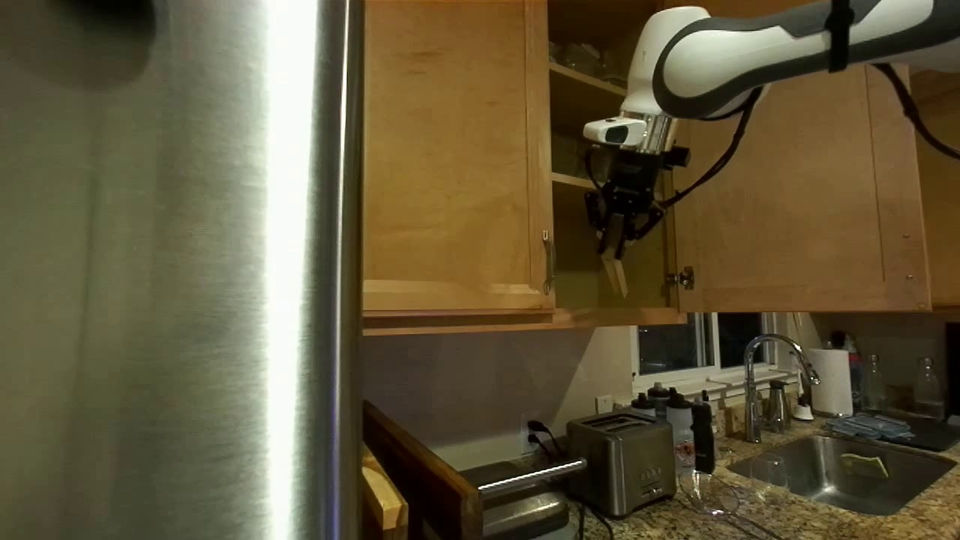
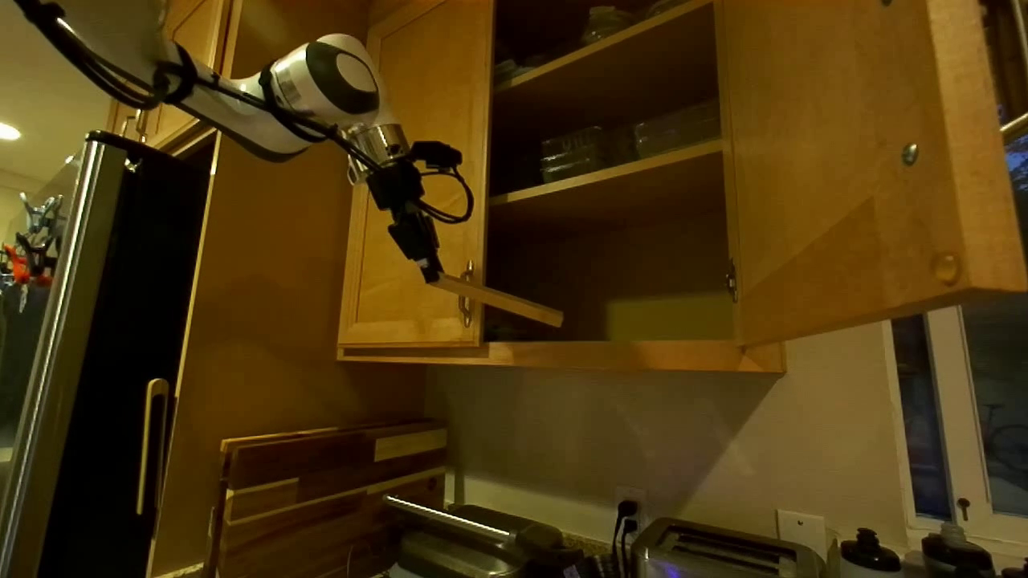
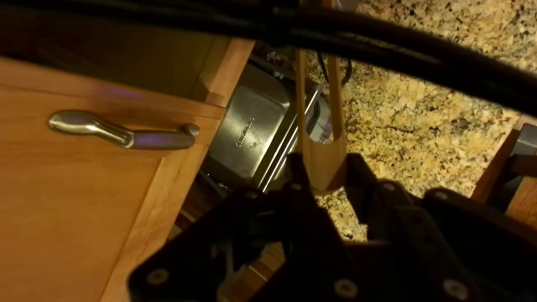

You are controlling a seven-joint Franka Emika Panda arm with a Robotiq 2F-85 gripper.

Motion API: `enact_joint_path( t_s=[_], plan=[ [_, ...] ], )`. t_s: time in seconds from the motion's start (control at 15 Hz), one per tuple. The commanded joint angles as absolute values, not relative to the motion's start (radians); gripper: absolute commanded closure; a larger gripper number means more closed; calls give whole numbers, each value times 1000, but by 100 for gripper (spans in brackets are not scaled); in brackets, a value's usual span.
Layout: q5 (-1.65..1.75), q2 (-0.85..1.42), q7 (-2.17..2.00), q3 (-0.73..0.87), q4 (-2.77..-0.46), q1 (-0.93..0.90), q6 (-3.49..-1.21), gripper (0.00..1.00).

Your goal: Put one of the wooden objects in the upper cabinet

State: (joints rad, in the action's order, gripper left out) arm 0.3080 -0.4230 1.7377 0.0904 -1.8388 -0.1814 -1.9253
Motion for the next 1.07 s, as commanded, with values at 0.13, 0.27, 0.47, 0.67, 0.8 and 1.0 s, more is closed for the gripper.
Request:
enact_joint_path(
  t_s=[0.13, 0.27, 0.47, 0.67, 0.8, 1.0],
  plan=[
    [334, -333, 1945, 83, -1726, -127, -1979, 91],
    [310, -293, 1980, 87, -1697, -118, -2007, 91],
    [222, -218, 1966, 105, -1638, -98, -2016, 91],
    [156, -160, 1948, 108, -1590, -70, -2005, 91],
    [134, -128, 1946, 106, -1563, -49, -2006, 91],
    [121, -96, 1966, 102, -1543, -27, -2024, 91]
  ],
)
